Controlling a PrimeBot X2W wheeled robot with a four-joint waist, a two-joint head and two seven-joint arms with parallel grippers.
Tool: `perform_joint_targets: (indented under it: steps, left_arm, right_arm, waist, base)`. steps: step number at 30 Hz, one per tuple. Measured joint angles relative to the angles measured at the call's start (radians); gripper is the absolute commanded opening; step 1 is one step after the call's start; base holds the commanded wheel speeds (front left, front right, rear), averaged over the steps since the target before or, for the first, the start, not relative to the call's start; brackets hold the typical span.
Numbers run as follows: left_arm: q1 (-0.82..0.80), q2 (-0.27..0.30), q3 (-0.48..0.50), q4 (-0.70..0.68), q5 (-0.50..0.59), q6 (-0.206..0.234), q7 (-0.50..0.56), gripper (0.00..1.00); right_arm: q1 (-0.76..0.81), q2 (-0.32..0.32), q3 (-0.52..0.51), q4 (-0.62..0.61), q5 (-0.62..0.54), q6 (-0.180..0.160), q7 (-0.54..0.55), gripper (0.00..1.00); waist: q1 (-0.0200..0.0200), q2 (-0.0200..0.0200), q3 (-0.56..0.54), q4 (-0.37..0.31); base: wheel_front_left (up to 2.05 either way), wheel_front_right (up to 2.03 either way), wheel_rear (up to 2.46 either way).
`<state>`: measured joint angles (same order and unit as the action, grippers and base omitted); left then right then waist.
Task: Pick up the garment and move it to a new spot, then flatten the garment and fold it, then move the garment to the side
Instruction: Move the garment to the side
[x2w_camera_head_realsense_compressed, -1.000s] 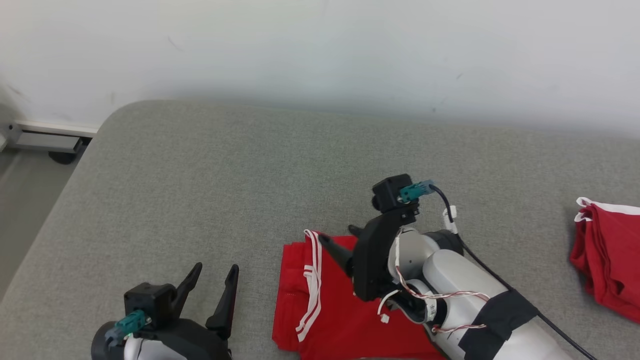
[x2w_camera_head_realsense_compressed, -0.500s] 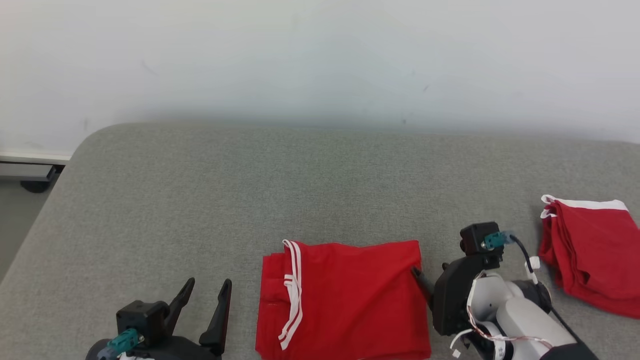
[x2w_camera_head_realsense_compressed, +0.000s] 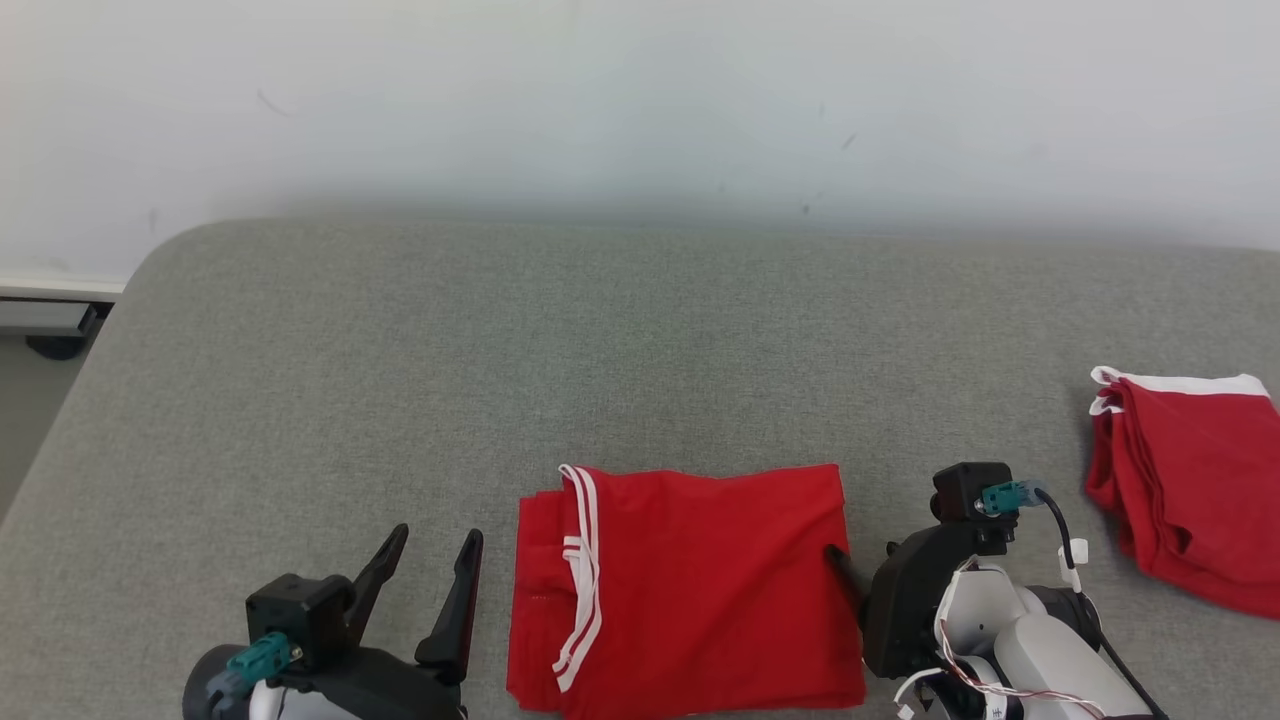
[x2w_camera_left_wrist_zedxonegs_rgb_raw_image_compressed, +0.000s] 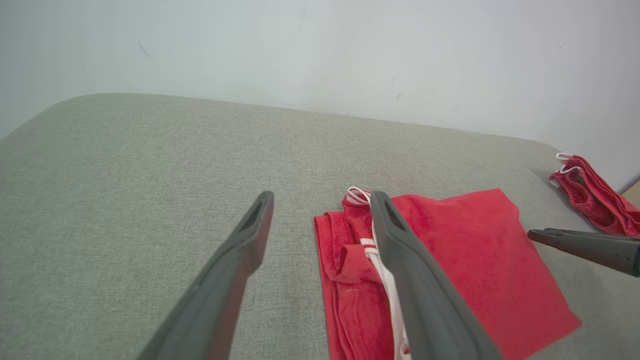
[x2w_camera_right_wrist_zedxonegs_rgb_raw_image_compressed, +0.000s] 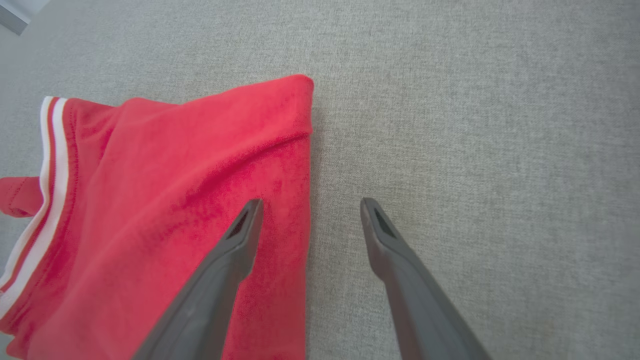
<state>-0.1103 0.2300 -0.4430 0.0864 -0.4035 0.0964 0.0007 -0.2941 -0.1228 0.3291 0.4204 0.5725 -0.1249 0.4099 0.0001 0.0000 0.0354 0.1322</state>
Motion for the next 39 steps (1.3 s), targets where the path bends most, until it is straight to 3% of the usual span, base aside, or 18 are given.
perform_joint_targets:
  steps: [9,10,12,13,15,18,28,39]
  left_arm:
    - [-0.022,-0.006,-0.005,0.002,0.0,-0.001,0.007,1.0]
    - [-0.022,-0.005,-0.004,0.003,0.0,-0.001,0.007,1.0]
    - [-0.022,-0.005,-0.002,0.004,0.0,-0.001,0.007,1.0]
    - [-0.022,-0.005,-0.002,0.004,0.0,-0.001,0.007,1.0]
    - [-0.022,-0.005,-0.001,0.005,0.0,-0.001,0.007,1.0]
    - [-0.022,-0.005,-0.001,0.008,0.0,-0.001,0.007,1.0]
    - [-0.023,-0.007,-0.002,0.019,0.0,-0.001,0.007,1.0]
    - [-0.02,-0.009,0.002,0.031,-0.001,0.0,-0.001,1.0]
  right_arm:
    - [-0.001,0.025,-0.024,0.009,-0.021,0.0,0.073,1.0]
    - [-0.001,0.028,-0.024,0.012,-0.022,-0.001,0.081,0.95]
    - [-0.001,0.035,-0.03,0.019,-0.03,-0.003,0.094,0.7]
    - [-0.001,0.036,-0.035,0.021,-0.034,-0.003,0.102,0.48]
    - [-0.001,0.038,-0.043,0.025,-0.041,-0.003,0.116,0.35]
    - [-0.001,0.042,-0.053,0.027,-0.047,-0.003,0.129,0.0]
    - [-0.03,0.041,-0.08,-0.043,-0.118,-0.003,0.153,0.0]
    - [-0.071,-0.052,-0.152,-0.157,-0.202,-0.003,0.208,0.0]
  waist:
    - [0.0,0.0,0.023,0.029]
    - [0.0,0.0,0.025,0.031]
    - [0.0,0.0,0.028,0.034]
    - [0.0,0.0,0.029,0.035]
    - [0.0,0.0,0.03,0.036]
    - [0.0,0.0,0.032,0.037]
    - [0.0,0.0,0.03,0.034]
    - [0.0,0.0,0.004,0.015]
  base:
    - [0.0,0.0,0.0]
    - [0.0,0.0,0.0]
    - [0.0,0.0,0.0]
    - [0.0,0.0,0.0]
    - [0.0,0.0,0.0]
    - [0.0,0.0,0.0]
    - [0.0,0.0,0.0]
    - [0.0,0.0,0.0]
